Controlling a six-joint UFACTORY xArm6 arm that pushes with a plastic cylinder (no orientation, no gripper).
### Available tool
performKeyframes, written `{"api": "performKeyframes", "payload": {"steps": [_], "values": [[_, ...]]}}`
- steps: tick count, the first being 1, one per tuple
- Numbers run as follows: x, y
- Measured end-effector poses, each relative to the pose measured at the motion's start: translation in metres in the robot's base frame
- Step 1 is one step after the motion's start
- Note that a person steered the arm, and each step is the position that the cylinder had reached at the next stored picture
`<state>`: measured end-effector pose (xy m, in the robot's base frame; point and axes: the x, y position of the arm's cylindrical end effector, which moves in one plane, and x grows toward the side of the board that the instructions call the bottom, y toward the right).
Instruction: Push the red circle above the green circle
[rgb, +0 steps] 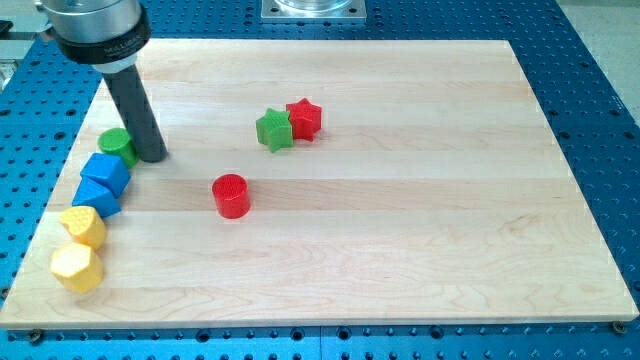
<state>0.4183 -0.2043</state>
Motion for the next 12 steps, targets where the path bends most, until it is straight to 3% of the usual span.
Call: {"api": "performKeyframes", "payload": {"steps": [1, 2, 3, 4, 5, 6, 7, 9, 11, 12], "values": [[0.000, 0.000], [0.001, 0.064], [0.055, 0.122], [0.109, 0.127], [0.109, 0.154], [0.121, 0.227], [0.196, 0.208], [0.199, 0.125], [0.160, 0.116], [0.199, 0.109]]}}
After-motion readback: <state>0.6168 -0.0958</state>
